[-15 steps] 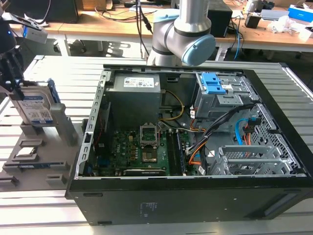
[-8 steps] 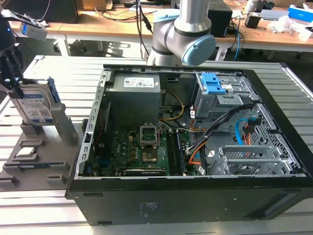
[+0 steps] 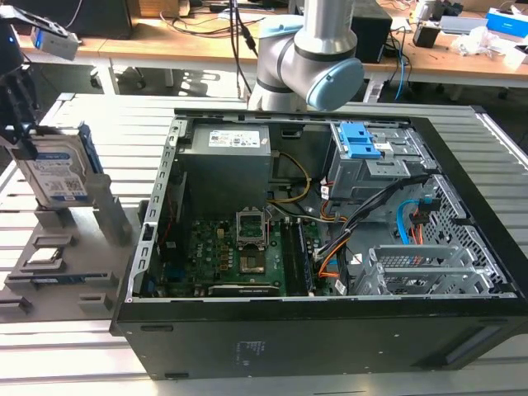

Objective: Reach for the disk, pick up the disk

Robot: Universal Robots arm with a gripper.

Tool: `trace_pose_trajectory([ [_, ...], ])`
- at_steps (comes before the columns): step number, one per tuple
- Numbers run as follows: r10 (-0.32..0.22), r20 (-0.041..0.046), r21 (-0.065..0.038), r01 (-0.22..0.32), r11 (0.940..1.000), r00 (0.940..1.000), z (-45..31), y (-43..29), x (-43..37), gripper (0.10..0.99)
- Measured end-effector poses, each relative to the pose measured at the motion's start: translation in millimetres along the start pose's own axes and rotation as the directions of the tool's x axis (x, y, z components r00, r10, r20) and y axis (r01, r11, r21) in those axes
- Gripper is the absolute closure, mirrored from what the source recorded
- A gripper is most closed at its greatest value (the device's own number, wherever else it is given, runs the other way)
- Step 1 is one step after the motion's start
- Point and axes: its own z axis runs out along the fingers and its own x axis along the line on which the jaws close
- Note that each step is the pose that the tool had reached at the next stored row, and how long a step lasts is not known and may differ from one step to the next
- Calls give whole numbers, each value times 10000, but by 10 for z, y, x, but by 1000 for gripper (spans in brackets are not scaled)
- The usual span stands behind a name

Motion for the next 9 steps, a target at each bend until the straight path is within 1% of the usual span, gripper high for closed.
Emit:
trace_pose_trajectory([
  [9, 0, 1, -24, 0, 10000, 10000, -134, -7, -4, 722],
])
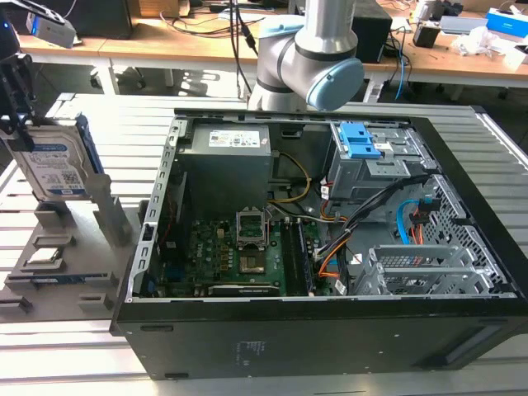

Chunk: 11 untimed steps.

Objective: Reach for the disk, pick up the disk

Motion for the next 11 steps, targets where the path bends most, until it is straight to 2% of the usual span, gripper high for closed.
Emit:
trace_pose_trajectory([
  [11, -1, 1, -28, 1, 10000, 10000, -201, -5, -7, 722],
])
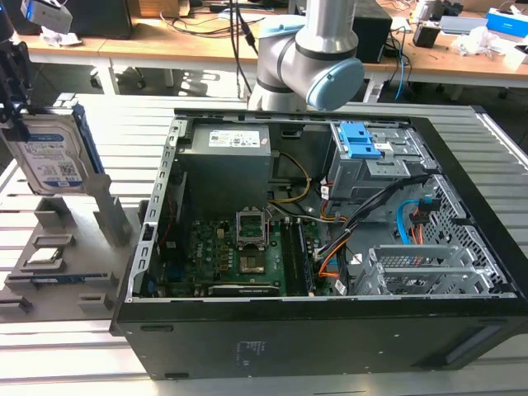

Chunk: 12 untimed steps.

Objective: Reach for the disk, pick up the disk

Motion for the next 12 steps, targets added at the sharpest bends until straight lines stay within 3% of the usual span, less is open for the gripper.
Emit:
trace_pose_trajectory([
  [12, 0, 1, -34, 0, 10000, 10000, -291, -1, -20, 722],
])
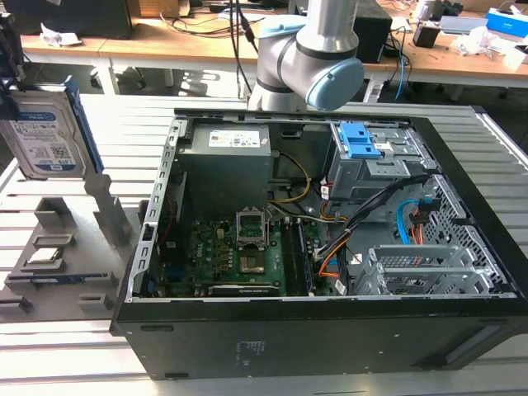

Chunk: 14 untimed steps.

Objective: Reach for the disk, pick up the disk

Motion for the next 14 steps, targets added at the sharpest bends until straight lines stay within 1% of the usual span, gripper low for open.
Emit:
trace_pose_trajectory([
  [14, 0, 1, -35, 0, 10000, 10000, -201, -5, -19, 722],
])
